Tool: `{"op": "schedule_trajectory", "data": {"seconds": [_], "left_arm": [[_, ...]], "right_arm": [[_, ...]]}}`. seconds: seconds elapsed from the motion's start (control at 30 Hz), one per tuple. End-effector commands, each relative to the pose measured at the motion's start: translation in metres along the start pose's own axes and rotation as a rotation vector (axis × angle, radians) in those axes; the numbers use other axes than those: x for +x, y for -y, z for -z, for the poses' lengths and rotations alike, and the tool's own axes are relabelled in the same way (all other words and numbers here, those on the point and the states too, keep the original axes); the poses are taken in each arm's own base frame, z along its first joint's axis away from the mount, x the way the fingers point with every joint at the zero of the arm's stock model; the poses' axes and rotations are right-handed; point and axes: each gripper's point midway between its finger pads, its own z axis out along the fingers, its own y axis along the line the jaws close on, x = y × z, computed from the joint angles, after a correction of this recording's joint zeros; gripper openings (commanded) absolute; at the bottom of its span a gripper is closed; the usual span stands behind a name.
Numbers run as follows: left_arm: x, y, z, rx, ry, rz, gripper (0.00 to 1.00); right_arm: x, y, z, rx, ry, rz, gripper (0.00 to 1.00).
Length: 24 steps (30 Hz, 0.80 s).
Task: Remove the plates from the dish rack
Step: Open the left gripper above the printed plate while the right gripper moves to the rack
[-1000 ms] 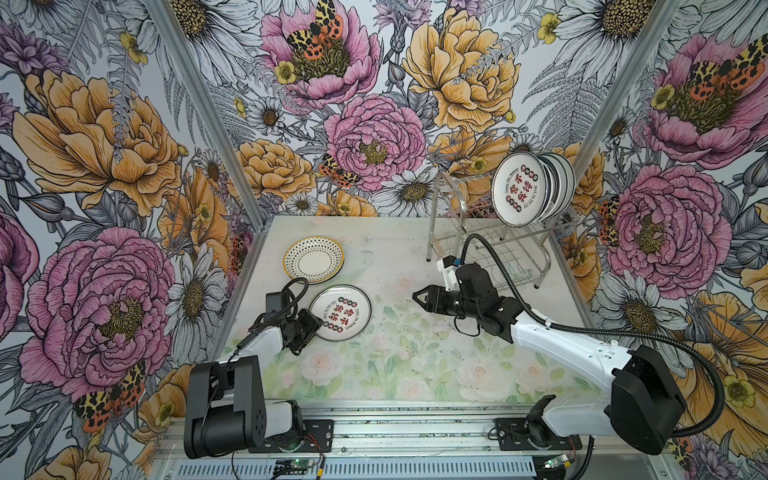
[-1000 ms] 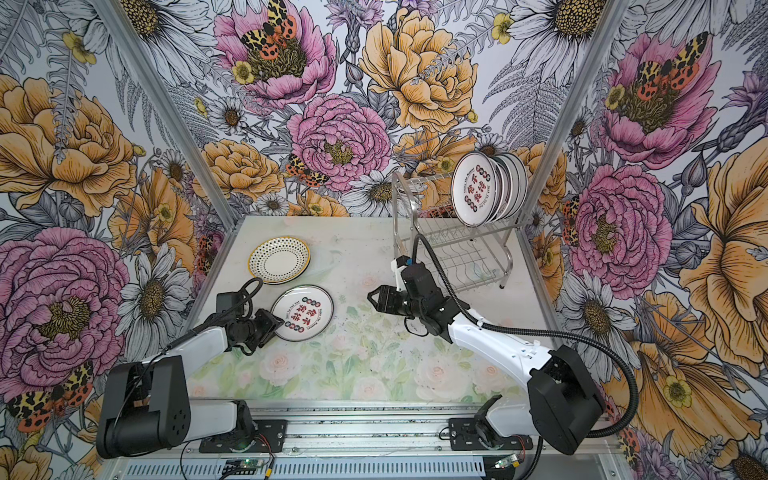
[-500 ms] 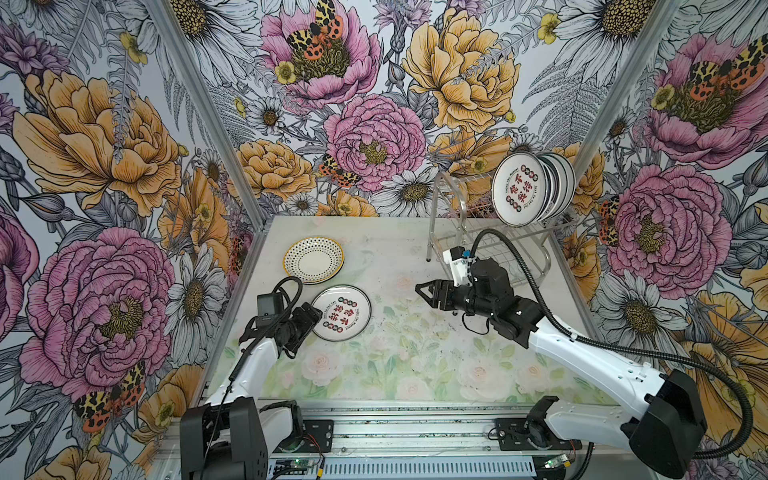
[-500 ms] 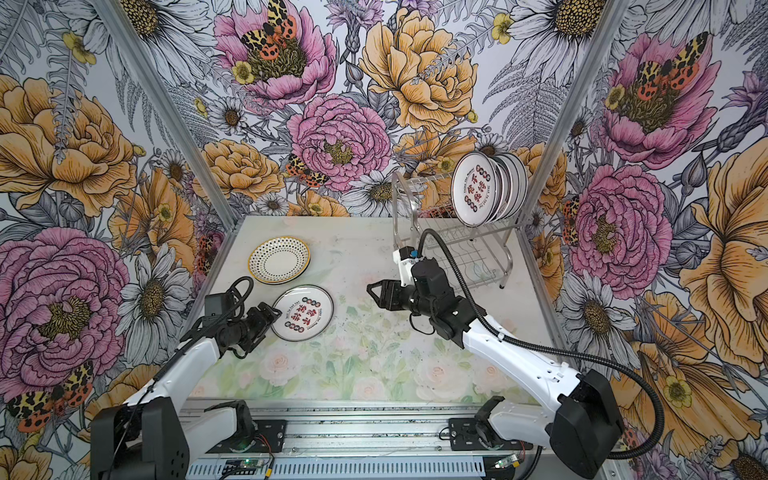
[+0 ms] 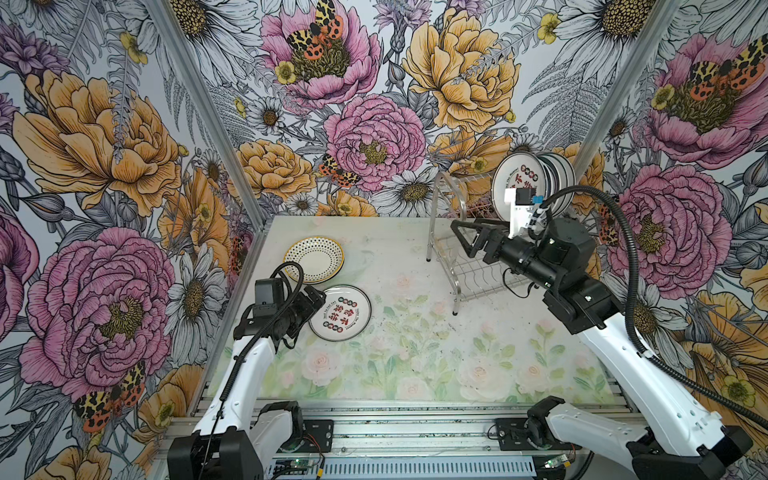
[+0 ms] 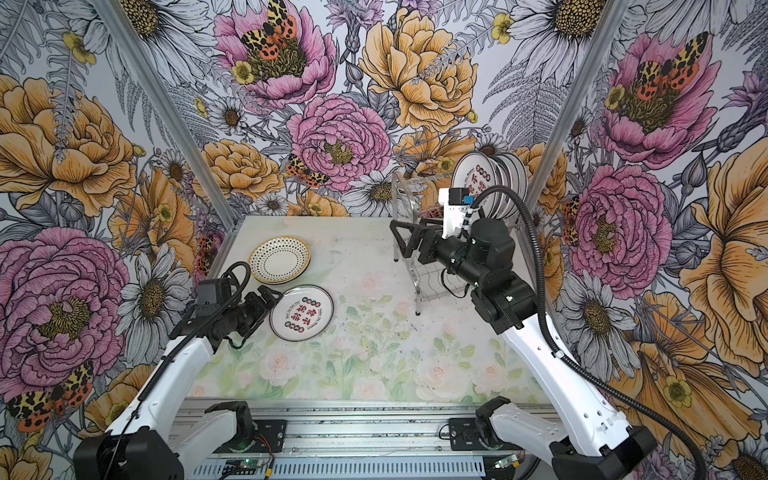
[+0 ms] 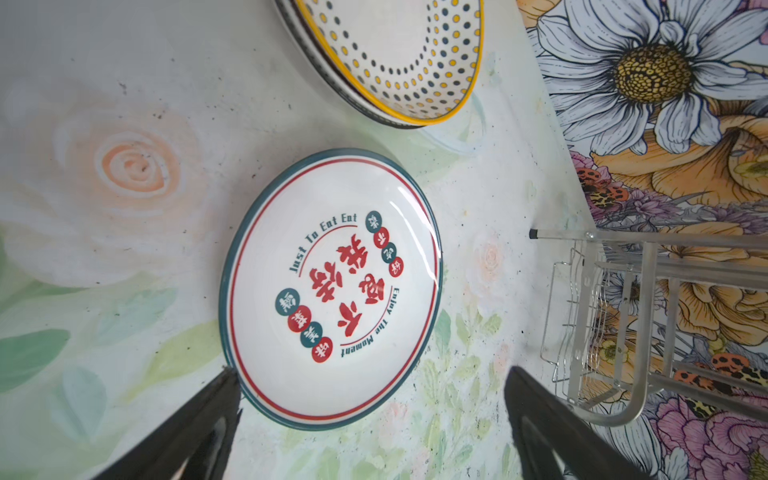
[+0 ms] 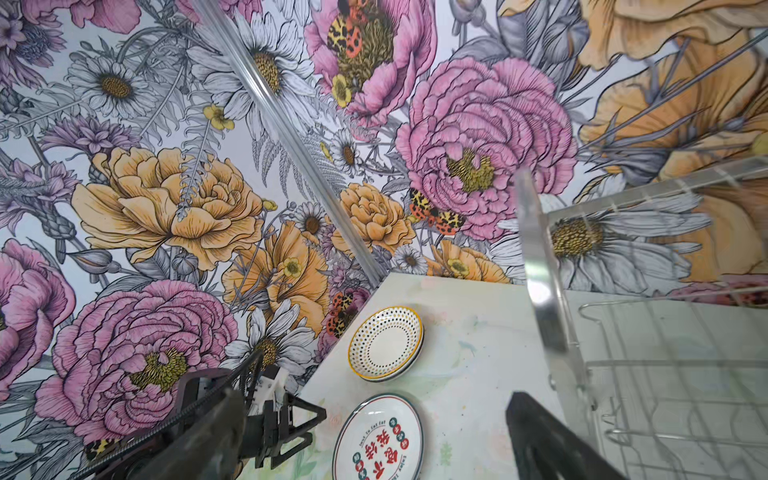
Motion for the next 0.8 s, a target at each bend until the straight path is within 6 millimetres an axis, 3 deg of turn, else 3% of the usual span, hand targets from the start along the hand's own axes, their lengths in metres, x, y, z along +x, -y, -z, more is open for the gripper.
{"op": "schedule_trajectory", "data": {"seconds": [0.0,0.17,0.33,0.53,0.77], "left_arm": [[-0.006,0.032,0.013,0.012,0.049,-0.062,0.99],[0.008,0.078,0.019,0.028,0.058,-0.184,0.99],[0.026,0.106,0.017,0.049,0.033,-0.266,0.99],[0.039,0.121,0.011,0.055,0.009,-0.318,0.99],[0.041,0.131,0.009,0.072,-0.007,-0.343,0.99]], "right_arm": [[-0.028,0.015,0.019,0.089,0.048,0.057,0.99],[-0.063,0.069,0.036,0.321,0.13,0.076,0.99],[-0.085,0.106,0.045,0.447,0.168,0.084,0.99],[-0.097,0.13,0.051,0.465,0.178,0.034,0.99],[-0.092,0.149,0.044,0.454,0.144,-0.011,0.99]]}}
